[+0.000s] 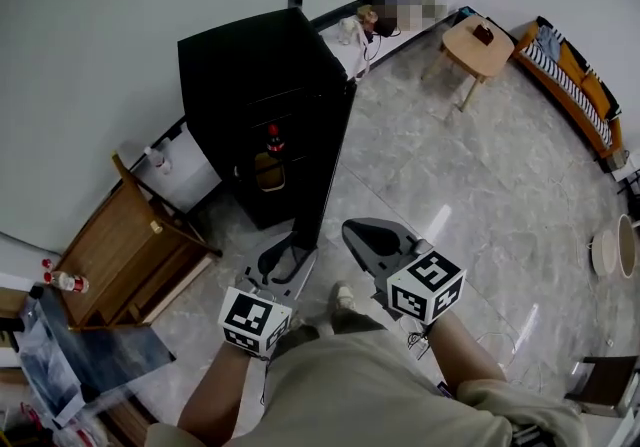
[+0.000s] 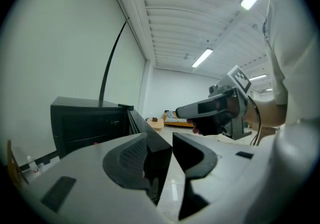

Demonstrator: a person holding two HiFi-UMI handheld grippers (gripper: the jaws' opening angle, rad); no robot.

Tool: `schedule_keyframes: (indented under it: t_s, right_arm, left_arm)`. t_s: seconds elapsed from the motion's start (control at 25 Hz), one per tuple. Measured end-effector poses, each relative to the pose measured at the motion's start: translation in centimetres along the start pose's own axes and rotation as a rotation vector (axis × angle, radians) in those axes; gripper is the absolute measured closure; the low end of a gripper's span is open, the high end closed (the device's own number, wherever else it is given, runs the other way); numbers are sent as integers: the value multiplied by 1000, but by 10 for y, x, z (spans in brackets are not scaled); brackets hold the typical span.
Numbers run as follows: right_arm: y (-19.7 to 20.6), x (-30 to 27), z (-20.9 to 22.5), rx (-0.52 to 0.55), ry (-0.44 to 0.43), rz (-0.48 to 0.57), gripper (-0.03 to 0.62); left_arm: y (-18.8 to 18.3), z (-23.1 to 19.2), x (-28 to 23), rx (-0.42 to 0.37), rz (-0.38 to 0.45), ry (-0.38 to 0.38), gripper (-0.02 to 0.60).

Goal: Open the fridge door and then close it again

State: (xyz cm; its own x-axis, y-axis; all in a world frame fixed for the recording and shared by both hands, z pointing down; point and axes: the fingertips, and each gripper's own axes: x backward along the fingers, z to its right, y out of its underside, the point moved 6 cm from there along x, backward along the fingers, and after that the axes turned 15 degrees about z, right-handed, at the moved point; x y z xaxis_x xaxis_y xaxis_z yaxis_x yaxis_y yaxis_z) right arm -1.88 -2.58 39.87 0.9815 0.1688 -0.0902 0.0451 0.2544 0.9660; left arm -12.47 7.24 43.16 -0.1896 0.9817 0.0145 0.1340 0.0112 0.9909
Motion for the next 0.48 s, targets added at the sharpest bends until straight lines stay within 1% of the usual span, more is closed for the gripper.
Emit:
schedule_keyframes:
  t_s: [0.12,0.28,0.48]
  right_arm:
    - [-1,17,8,2,41,10,597]
    - [2,36,17,-4,97,15,597]
    - [4,60,31,-14,166,37,597]
  left_arm:
    - [2,13,-9,8,-8,79,423]
    - [5,29,-20,-26,-37,194,438]
    - [10,53,-40,-59,-44,289,451]
